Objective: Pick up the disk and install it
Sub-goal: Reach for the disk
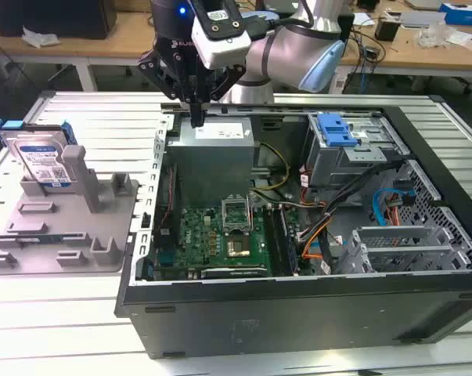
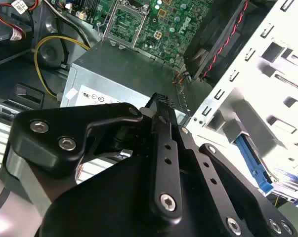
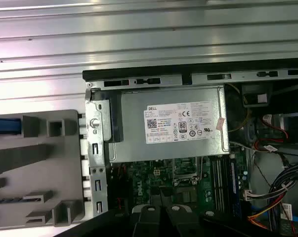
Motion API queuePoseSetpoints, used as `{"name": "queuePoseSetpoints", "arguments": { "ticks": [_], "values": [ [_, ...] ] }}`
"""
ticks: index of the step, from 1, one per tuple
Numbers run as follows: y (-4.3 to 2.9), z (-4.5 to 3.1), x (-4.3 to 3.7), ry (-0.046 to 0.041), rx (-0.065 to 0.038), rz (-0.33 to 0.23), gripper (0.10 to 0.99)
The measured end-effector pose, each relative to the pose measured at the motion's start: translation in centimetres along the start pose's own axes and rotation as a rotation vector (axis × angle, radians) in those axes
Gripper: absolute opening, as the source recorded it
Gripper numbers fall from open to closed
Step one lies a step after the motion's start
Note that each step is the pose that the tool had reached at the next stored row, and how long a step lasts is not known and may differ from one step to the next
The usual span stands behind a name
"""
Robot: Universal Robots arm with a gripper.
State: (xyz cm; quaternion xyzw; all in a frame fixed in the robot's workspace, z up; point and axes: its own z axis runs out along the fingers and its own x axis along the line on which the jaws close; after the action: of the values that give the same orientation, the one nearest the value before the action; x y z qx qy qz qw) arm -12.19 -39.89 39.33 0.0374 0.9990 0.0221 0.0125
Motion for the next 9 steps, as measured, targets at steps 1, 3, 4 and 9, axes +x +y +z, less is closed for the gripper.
{"name": "queuePoseSetpoints", "arguments": {
  "ticks": [1,3,4,9],
  "values": [
    [0.0,0.0,0.0,0.0,0.0,0.0,0.106],
    [0.0,0.0,0.0,0.0,0.0,0.0,0.106],
    [0.0,0.0,0.0,0.0,0.0,0.0,0.106],
    [0.0,0.0,0.0,0.0,0.0,0.0,0.106]
  ]
}}
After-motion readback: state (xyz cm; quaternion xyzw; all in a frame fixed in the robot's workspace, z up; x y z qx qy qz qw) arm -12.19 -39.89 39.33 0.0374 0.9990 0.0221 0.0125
